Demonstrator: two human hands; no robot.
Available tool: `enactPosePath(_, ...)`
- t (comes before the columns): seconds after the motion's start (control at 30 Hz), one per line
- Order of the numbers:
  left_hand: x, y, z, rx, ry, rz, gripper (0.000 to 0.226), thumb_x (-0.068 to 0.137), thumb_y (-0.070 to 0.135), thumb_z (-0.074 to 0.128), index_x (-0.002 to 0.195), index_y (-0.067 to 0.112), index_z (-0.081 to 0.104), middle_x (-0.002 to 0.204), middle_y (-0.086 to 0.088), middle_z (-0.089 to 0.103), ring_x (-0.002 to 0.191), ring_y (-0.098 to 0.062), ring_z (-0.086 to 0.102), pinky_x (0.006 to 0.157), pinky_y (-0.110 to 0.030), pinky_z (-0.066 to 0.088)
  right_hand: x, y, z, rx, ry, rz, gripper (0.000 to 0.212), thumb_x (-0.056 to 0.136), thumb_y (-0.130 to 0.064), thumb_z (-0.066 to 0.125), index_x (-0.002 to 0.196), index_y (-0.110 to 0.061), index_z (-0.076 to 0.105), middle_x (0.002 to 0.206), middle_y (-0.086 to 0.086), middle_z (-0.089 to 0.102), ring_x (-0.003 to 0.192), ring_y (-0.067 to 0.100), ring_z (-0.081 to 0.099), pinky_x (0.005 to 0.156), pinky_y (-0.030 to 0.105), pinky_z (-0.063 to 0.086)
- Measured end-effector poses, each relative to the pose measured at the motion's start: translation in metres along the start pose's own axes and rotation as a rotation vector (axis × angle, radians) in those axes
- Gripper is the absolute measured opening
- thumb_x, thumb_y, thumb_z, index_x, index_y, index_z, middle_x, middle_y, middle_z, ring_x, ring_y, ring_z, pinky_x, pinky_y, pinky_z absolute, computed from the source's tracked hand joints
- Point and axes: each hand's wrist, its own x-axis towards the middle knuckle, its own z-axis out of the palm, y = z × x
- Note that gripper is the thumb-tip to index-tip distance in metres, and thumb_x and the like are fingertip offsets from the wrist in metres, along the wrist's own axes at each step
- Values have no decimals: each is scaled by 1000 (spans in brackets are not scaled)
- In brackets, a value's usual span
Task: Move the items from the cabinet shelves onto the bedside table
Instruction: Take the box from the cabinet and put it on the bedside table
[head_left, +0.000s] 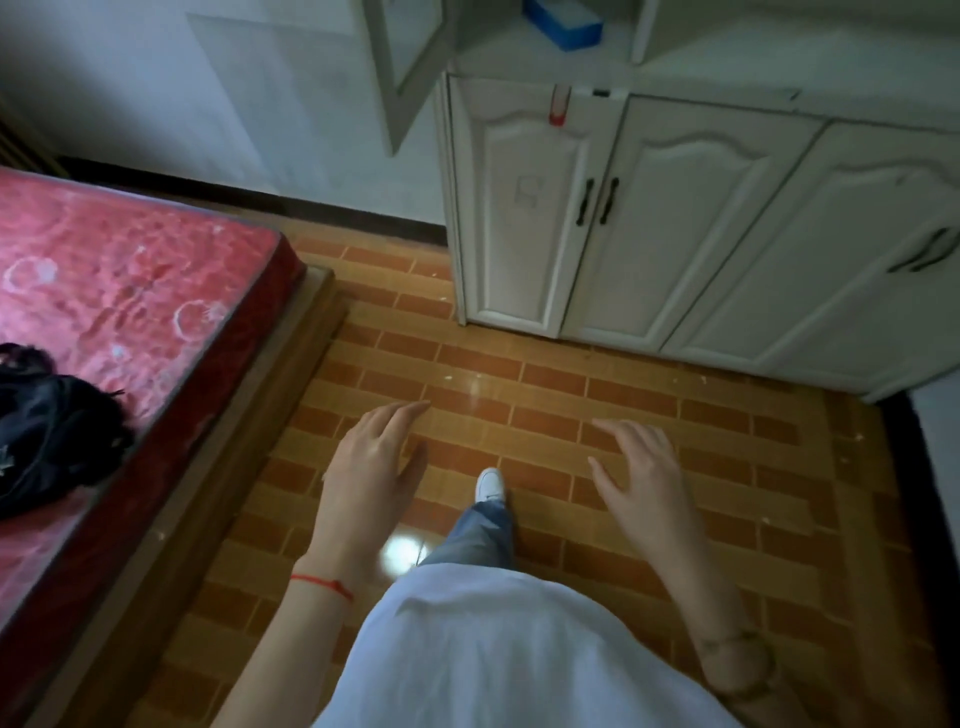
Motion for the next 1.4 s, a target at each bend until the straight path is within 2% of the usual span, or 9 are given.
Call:
enactPosePath(0.23,163,5,8,-24,33,78,42,87,14,70,128,15,60,120,-3,65,111,-22,62,92,-32,50,147,13,-29,-17,93,52,39,91,-23,60,130,-20,55,126,-4,56,122,15,45,101,22,27)
enactPosePath(0.47,296,14,14,-42,34,141,43,87,12,70,128,14,59,118,-4,66,106,-23,63,86,-34,53,263,25,-50,9,179,28,37,89,-17,64,125,-16,57,121,-1,59,117,16,49,101,26,34)
enactPosePath(0.6,357,17,26,-65,54,161,42,88,13,69,128,15,59,121,-2,65,110,-21,61,90,-33,52,321,40,-56,5,193,28,36,87,-15,65,122,-14,60,117,0,61,114,17,51,96,23,34)
enactPosePath(0.77,436,24,51,-80,66,119,41,89,15,67,130,16,59,125,-3,64,114,-22,61,91,-37,55,402,63,-65,25,213,16,38,85,-14,67,123,-14,60,117,0,61,114,14,50,95,21,34)
enactPosePath(0.93,523,38,63,-79,141,67,40,89,13,67,129,13,59,122,-6,65,108,-26,63,82,-39,56,498,86,-84,42,199,-56,39,88,-18,64,126,-17,57,121,-1,59,115,12,46,97,25,39)
enactPosePath(1.07,594,47,68,-86,208,29,40,89,13,68,128,13,60,124,-9,65,112,-28,62,87,-38,53,573,88,-104,34,217,-122,39,88,-21,64,126,-18,56,120,-2,58,113,10,48,92,18,35)
enactPosePath(1.2,663,49,74,-154,223,-70,40,95,21,60,134,19,55,135,-5,58,123,-24,54,99,-39,48,639,77,-109,46,252,-156,41,89,-27,62,129,-22,51,121,-5,55,113,6,48,92,16,37)
enactPosePath(1.27,698,47,77,-166,243,-71,40,94,21,60,133,18,55,132,-5,59,119,-24,56,97,-37,48,670,70,-108,58,281,-170,43,90,-29,61,131,-19,49,123,-2,55,113,10,49,92,18,39)
enactPosePath(1.4,766,35,83,-189,236,-53,39,94,20,61,131,13,57,128,-8,61,112,-27,61,94,-37,50,725,62,-96,53,300,-155,52,89,-33,62,134,-11,46,126,7,54,118,21,49,96,31,45)
